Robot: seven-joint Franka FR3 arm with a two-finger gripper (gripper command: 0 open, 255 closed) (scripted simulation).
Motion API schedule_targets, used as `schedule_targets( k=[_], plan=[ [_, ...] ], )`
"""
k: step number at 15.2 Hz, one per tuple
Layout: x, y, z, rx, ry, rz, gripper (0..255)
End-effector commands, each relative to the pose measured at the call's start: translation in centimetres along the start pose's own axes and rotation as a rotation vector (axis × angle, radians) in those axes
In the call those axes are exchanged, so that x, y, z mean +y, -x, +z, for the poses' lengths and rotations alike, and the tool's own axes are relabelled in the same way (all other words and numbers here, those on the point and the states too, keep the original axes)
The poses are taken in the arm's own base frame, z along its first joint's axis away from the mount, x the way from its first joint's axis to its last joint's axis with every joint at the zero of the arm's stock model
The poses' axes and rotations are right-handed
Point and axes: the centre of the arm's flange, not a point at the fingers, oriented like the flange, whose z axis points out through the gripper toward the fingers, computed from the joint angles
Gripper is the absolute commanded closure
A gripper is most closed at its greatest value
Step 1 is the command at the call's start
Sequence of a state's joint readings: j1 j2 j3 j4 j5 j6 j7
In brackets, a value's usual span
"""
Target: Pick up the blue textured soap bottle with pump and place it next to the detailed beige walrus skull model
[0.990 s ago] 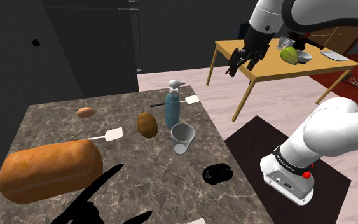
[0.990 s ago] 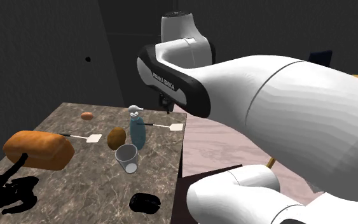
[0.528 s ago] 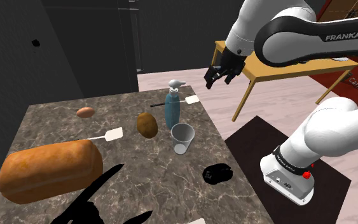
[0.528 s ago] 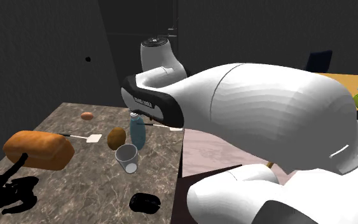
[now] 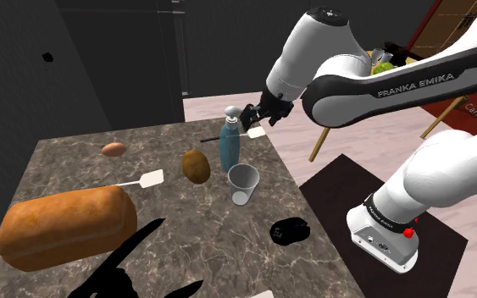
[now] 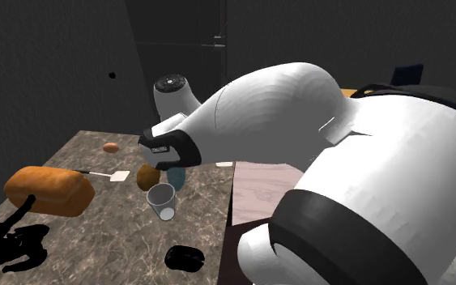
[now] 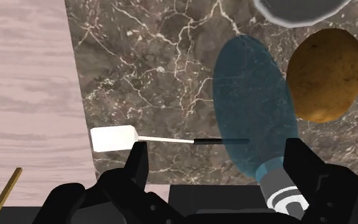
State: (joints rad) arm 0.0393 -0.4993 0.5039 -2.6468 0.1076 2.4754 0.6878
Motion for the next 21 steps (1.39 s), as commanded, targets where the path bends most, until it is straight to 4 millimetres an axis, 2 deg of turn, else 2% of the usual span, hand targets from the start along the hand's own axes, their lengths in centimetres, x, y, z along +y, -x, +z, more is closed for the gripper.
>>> schedule_targets(
  k=[1,4,12,20,21],
  plan=[
    [-2.0,-0.3,1.6,0.029,-0.018,0.013,0],
    [-4.8,-0.4,3.9,0.071,-0.037,0.031,0],
    [-5.3,-0.8,8.1,0.075,-0.039,0.033,0],
    [-5.3,-0.8,8.1,0.075,-0.039,0.033,0],
    [-5.3,-0.8,8.1,0.075,-0.039,0.033,255]
  ],
)
